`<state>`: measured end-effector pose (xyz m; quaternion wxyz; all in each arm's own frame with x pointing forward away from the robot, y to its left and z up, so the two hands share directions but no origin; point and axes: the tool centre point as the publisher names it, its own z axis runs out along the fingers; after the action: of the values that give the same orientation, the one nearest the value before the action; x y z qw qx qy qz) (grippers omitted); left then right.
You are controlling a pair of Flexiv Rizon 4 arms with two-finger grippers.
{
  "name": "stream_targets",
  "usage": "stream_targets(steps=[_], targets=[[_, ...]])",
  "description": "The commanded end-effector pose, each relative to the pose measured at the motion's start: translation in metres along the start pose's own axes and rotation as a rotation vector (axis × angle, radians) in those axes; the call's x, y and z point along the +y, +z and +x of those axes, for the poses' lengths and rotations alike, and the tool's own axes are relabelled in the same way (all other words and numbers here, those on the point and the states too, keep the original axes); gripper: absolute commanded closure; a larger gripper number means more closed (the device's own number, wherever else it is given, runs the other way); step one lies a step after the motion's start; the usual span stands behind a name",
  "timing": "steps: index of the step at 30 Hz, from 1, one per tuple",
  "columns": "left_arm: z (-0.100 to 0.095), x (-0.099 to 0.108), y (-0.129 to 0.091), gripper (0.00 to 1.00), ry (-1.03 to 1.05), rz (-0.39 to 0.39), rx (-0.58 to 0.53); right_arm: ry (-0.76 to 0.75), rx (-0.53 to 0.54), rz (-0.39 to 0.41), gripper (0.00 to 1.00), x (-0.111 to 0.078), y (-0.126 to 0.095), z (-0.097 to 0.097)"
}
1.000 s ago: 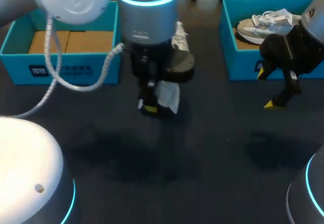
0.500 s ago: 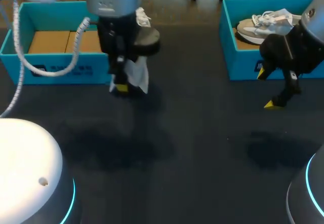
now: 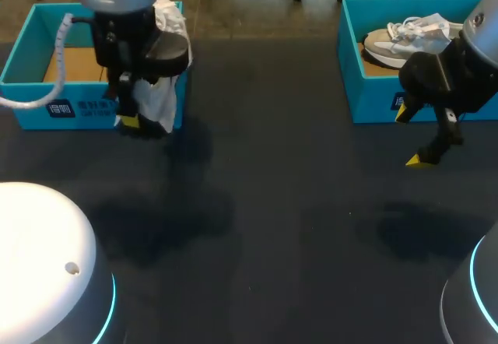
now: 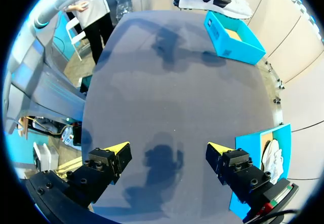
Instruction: Take the shoe out of the shoebox, open the shoe tongue, remove and reinsert the insole, then place the shoe into the shoebox
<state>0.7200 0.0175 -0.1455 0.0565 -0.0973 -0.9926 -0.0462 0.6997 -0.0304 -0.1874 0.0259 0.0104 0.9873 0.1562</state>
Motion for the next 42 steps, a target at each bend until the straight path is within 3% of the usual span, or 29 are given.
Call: stream_targets(steps=[1,11,13,17,28,32,42], targets=[[0.003,0.02,0.002,1.0,-0.02,0.003,-0.014,0.001,0.002,0.004,0.0,0.001,0.002,-0.002],[-0.018,0.08,0.008,1.0,-0.144,0.025,0.018,0.001,0.002,0.004,0.0,0.001,0.002,-0.002],[-0.019,0.088,0.008,1.0,-0.142,0.026,0.009,0.001,0.002,0.004,0.0,0.001,0.002,-0.002],[-0.022,0.105,0.006,1.0,-0.128,-0.058,-0.076,0.001,0.002,0.004,0.0,0.001,0.002,-0.002],[-0.033,0.146,0.002,1.0,-0.137,-0.023,-0.095,0.001,0.002,0.004,0.0,0.001,0.002,-0.002],[-0.045,0.155,0.01,1.0,-0.162,-0.035,-0.085,0.001,0.002,0.004,0.0,0.001,0.002,-0.002],[-0.045,0.155,0.01,1.0,-0.162,-0.035,-0.085,0.001,0.002,0.004,0.0,0.001,0.002,-0.002]])
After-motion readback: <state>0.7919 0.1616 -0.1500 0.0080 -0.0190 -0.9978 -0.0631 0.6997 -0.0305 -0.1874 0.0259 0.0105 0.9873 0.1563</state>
